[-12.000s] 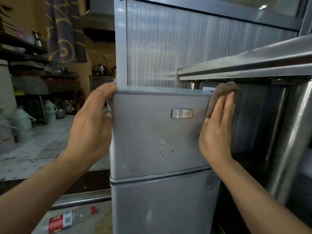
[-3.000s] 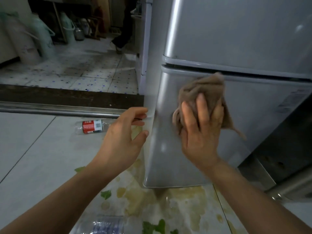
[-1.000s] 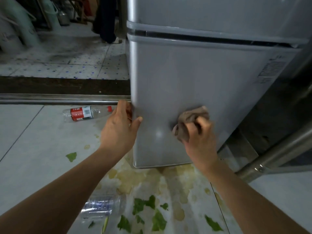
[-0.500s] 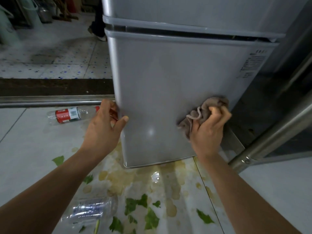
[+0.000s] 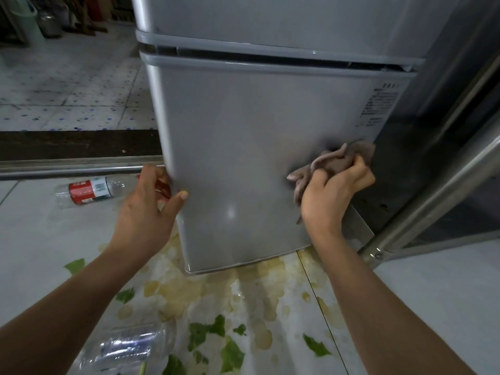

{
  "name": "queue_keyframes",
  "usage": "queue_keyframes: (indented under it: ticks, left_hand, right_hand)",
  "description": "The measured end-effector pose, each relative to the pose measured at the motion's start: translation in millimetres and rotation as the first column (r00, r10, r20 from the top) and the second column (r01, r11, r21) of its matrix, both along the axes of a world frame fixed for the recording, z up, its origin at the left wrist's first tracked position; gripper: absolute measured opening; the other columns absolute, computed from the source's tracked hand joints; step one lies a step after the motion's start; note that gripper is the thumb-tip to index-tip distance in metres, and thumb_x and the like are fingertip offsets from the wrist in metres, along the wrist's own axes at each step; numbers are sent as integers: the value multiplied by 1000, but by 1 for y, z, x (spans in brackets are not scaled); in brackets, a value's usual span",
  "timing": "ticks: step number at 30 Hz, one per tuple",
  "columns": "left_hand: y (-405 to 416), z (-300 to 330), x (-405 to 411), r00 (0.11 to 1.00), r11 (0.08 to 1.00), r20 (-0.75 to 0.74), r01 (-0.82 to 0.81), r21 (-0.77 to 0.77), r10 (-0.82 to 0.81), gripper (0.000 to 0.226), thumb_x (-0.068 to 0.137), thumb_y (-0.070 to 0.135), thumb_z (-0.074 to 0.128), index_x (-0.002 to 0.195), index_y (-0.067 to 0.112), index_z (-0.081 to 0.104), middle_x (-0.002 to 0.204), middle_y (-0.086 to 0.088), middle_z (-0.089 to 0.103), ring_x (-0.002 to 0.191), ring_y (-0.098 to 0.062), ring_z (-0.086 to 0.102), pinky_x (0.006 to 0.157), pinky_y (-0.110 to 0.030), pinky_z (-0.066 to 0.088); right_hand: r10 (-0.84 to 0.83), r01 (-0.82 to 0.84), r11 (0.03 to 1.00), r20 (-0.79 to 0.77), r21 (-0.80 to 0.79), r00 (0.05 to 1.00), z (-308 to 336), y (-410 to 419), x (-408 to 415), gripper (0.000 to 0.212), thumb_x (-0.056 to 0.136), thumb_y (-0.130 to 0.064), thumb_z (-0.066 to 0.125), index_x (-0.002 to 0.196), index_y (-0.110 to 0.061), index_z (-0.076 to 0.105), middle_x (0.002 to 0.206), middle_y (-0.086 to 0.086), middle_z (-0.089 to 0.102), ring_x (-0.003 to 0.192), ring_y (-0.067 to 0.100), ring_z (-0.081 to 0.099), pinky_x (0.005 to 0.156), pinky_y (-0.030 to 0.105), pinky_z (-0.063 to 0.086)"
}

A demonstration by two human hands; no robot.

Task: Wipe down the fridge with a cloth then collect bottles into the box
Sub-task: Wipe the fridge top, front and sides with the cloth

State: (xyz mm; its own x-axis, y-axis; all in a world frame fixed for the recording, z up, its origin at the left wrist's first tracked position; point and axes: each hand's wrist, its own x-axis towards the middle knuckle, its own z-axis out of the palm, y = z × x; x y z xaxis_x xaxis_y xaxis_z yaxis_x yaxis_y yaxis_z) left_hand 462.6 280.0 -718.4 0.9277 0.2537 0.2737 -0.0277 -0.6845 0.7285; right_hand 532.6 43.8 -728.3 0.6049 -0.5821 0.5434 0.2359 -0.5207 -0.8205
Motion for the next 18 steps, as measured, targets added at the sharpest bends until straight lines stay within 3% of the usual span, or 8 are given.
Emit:
queue_keyframes:
  ticks: [2, 5, 7, 9, 11, 13, 18]
  left_hand:
    - [0, -1, 0, 1000, 1000, 15, -2, -4, 2, 26, 88, 26, 59, 104, 16, 40, 95, -3, 59, 90, -28, 60, 80, -45, 50]
    - [-2, -2, 1, 1000, 1000, 20, 3, -8, -3, 26, 89, 25, 58, 105, 16, 40, 94, -1, 57, 90, -26, 59, 80, -44, 49]
    - [-1, -2, 1, 1000, 1000, 24, 8, -12, -8, 26, 88, 24, 59, 104, 16, 40, 95, -2, 56, 90, -27, 59, 82, -46, 49]
    - [-1, -2, 1, 1000, 1000, 28, 8, -18, -7, 26, 88, 23, 59, 103, 16, 40, 94, -3, 57, 90, -28, 59, 81, -45, 49]
    - [-2, -1, 0, 1000, 1000, 28, 2, -19, -2, 25, 88, 24, 59, 104, 15, 41, 95, -3, 56, 89, -26, 57, 79, -43, 47]
    - [-2, -3, 1, 999, 1000, 35, 0, -15, 1, 24, 89, 24, 58, 104, 16, 41, 96, -2, 56, 89, -23, 56, 78, -40, 45]
    - [-2, -12, 2, 995, 999, 103, -2, -43, 6, 23, 90, 24, 56, 106, 16, 42, 96, -1, 55, 89, -24, 56, 78, -44, 49]
  right_hand:
    - [22, -26, 993, -29, -116, 999, -24, 2, -5, 55, 78, -5, 45, 128, 13, 33, 133, 30, 25, 112, 36, 39, 103, 25, 34]
    - [48, -78, 986, -199, -146, 979, -67, -7, -10, 57, 80, -20, 40, 125, 13, 32, 134, 32, 24, 102, 46, 49, 94, 50, 48]
    - [58, -96, 990, -316, -104, 947, -73, -18, -10, 46, 85, -8, 50, 122, 9, 31, 132, 27, 25, 96, 42, 53, 86, 50, 51]
    - [79, -109, 991, -337, -71, 938, -66, -26, -11, 43, 83, 7, 56, 119, 8, 32, 129, 24, 27, 97, 39, 53, 91, 45, 50]
    - [49, -71, 994, -223, -88, 974, -47, -33, -9, 47, 81, 11, 56, 124, 9, 35, 130, 27, 30, 105, 39, 51, 102, 27, 40]
    - [0, -14, 993, -126, -115, 992, -26, -41, 0, 54, 83, 9, 55, 134, 9, 35, 133, 28, 31, 113, 39, 49, 103, 20, 32]
    - [-54, 35, 981, -94, -193, 994, -29, -44, 13, 68, 85, 1, 54, 146, 4, 23, 142, 24, 28, 118, 40, 51, 104, 40, 43]
